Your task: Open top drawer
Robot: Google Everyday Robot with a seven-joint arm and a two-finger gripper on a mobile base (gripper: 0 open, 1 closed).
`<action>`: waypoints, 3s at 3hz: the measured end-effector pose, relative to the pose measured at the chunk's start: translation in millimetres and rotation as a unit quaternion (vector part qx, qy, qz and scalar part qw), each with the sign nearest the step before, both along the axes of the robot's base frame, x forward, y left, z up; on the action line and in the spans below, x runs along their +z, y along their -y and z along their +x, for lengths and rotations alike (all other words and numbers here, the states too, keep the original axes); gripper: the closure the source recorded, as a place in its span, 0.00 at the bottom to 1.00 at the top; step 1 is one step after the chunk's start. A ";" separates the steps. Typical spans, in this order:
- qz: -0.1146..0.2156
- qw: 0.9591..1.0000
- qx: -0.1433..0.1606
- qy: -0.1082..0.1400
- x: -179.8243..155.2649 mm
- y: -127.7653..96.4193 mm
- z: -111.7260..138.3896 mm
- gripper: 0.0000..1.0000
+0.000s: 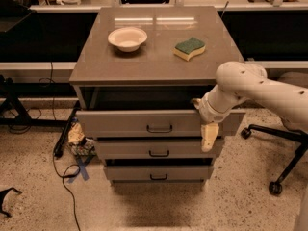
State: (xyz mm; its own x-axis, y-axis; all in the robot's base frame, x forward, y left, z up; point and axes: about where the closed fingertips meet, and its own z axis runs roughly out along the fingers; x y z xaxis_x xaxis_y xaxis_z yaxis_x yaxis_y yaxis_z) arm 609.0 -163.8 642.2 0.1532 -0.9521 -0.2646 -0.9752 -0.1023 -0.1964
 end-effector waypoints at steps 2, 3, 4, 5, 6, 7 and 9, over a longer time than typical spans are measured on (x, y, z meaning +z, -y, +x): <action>-0.006 0.997 -0.058 -0.051 -12.3 29.6 -41.1 0.00; -0.006 0.997 -0.058 -0.051 -10.3 29.6 -41.1 0.00; -0.006 0.997 -0.058 -0.051 -10.3 29.6 -41.1 0.00; -0.006 0.997 -0.058 -0.051 -10.3 29.6 -41.1 0.18; -0.006 0.997 -0.058 -0.051 -8.8 29.6 -41.1 0.41; -0.006 0.997 -0.058 -0.051 -2.4 29.6 -41.2 0.65; -0.006 0.997 -0.058 -0.051 3.1 29.6 -41.2 1.00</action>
Offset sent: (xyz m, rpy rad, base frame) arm -0.0767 -0.0526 -0.0201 -0.0100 0.1680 -0.2102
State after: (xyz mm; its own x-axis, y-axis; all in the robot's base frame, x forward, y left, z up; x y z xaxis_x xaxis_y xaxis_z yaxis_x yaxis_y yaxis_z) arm 567.8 -193.5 645.3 0.0146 -0.9649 -0.2623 -0.9954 0.0107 -0.0947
